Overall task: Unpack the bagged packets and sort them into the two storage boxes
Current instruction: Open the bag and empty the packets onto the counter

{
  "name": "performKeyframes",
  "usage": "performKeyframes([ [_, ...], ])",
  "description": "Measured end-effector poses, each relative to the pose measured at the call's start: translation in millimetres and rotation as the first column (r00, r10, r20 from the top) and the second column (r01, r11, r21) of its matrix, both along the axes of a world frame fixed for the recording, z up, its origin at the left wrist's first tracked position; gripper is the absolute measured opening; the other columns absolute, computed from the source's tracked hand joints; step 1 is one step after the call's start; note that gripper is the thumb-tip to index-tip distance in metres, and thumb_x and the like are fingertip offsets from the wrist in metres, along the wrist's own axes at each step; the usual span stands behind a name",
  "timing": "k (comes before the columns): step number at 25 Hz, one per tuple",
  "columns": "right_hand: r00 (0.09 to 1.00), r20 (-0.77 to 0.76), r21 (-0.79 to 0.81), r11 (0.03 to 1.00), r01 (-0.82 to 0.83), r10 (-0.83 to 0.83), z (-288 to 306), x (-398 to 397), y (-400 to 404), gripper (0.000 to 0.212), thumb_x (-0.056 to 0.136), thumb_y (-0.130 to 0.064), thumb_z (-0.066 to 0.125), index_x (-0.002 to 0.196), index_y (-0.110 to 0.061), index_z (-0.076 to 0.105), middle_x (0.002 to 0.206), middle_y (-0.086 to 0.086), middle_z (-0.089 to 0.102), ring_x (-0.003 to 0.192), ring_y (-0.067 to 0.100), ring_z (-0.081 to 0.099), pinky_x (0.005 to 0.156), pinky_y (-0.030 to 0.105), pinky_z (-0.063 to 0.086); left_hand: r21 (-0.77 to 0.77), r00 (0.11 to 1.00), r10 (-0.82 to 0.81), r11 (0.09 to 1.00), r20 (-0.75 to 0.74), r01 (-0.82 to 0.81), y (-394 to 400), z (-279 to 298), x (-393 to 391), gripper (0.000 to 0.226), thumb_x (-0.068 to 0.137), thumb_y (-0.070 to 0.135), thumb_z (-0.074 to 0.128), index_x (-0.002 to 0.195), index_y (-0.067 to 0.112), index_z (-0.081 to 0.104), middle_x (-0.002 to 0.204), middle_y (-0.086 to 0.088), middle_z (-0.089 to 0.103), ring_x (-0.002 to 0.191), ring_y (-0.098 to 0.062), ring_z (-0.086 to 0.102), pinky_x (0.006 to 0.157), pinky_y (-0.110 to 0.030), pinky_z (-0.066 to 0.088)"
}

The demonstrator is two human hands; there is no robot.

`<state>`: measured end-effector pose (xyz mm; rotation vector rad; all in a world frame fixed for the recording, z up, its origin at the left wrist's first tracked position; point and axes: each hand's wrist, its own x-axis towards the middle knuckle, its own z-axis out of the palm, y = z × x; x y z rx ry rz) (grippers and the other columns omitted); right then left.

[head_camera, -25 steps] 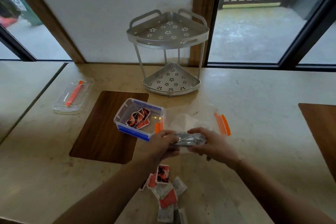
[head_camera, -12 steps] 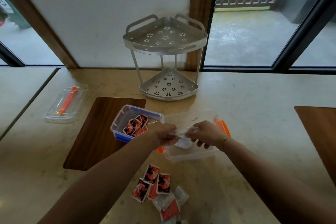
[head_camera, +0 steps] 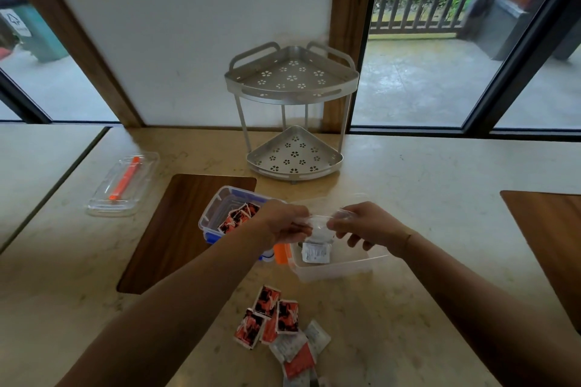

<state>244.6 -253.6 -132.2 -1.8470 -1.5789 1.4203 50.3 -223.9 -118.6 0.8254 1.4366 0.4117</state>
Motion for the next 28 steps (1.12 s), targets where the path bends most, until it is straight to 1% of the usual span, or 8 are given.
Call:
performKeyframes([
  [5,0.999,-0.038,0.018,1.000,0.013,-0.012,23.5,-5.3,-12.8,0.027,0.085,-0.041,0.068,0.108,-0.026,0.067,0.092,-0.001,0.072,0.072,0.012,0.065,0.054,0.020,0.050,0.027,0.999,-0.028,0.999,0.028,0.027,-11.5,16.5,-6.3,0.021,0.086,0.017,0.070,0.096,0.000,0.063,0.082,-0.016,0.072,0.064,-0.019,0.068,0.051,-0.023,0.056],
  [9,0.976,-0.194,0.004,0.994,0.106,-0.103,37.6,-13.0,-30.7,0.031,0.085,-0.052,0.061,0.109,-0.032,0.062,0.103,-0.001,0.070,0.087,0.020,0.070,0.065,0.029,0.057,0.181,0.995,-0.085,0.981,0.053,0.074,-28.9,24.0,-15.6,0.025,0.088,0.017,0.068,0.108,0.002,0.064,0.096,-0.015,0.072,0.073,-0.017,0.071,0.053,-0.021,0.056],
  [13,0.909,-0.327,0.023,0.959,0.282,-0.260,31.2,-18.3,-49.5,0.025,0.090,-0.019,0.065,0.115,-0.016,0.068,0.100,0.005,0.075,0.083,0.024,0.074,0.072,0.038,0.062,0.289,0.985,-0.094,0.956,0.144,0.049,-47.1,12.3,-32.5,0.033,0.087,0.010,0.067,0.119,0.013,0.060,0.113,-0.013,0.066,0.089,-0.017,0.068,0.058,-0.019,0.056],
  [16,0.877,-0.395,0.042,0.948,0.315,-0.274,28.8,-23.1,-69.5,0.031,0.087,-0.002,0.065,0.115,-0.015,0.067,0.110,0.003,0.073,0.086,0.023,0.074,0.064,0.030,0.058,0.226,0.956,-0.006,0.972,0.293,-0.063,-52.7,-6.0,-45.6,0.047,0.083,0.012,0.070,0.128,0.017,0.055,0.126,-0.015,0.059,0.102,-0.025,0.066,0.064,-0.025,0.058],
  [19,0.880,-0.405,0.115,0.941,0.318,-0.248,30.5,-24.9,-93.2,0.037,0.084,0.000,0.067,0.115,-0.020,0.067,0.112,-0.003,0.072,0.085,0.021,0.073,0.061,0.029,0.055,-0.003,0.859,0.101,0.993,0.503,-0.115,-52.0,-26.9,-54.2,0.066,0.076,0.031,0.077,0.134,0.016,0.050,0.130,-0.020,0.058,0.109,-0.035,0.064,0.075,-0.042,0.059],
  [22,0.931,-0.327,0.155,0.962,0.225,-0.165,34.3,-19.0,-117.9,0.045,0.083,-0.001,0.068,0.120,-0.027,0.065,0.110,-0.007,0.071,0.084,0.021,0.072,0.063,0.033,0.054,-0.177,0.794,0.155,0.982,0.588,-0.061,-47.7,-35.0,-51.7,0.056,0.083,0.042,0.070,0.127,0.011,0.057,0.121,-0.023,0.066,0.111,-0.038,0.064,0.096,-0.050,0.052],
  [25,0.963,-0.260,0.152,0.981,0.118,-0.075,37.3,-11.0,-138.5,0.057,0.086,-0.001,0.066,0.129,-0.035,0.054,0.112,-0.004,0.071,0.082,0.023,0.070,0.060,0.029,0.054,-0.198,0.806,0.190,0.976,0.561,-0.091,-44.5,-37.1,-39.1,0.048,0.083,0.033,0.073,0.125,0.012,0.060,0.110,-0.014,0.071,0.089,-0.026,0.071,0.071,-0.040,0.058],
  [28,0.944,-0.274,0.116,0.968,0.224,-0.186,29.8,0.0,-158.5,0.062,0.086,-0.008,0.068,0.129,-0.043,0.043,0.109,0.001,0.073,0.078,0.025,0.070,0.056,0.027,0.049,-0.031,0.884,0.140,0.990,0.446,-0.141,-46.7,-38.0,-19.9,0.023,0.088,0.020,0.066,0.108,0.010,0.067,0.104,-0.008,0.071,0.090,-0.019,0.066,0.073,-0.036,0.053],
])
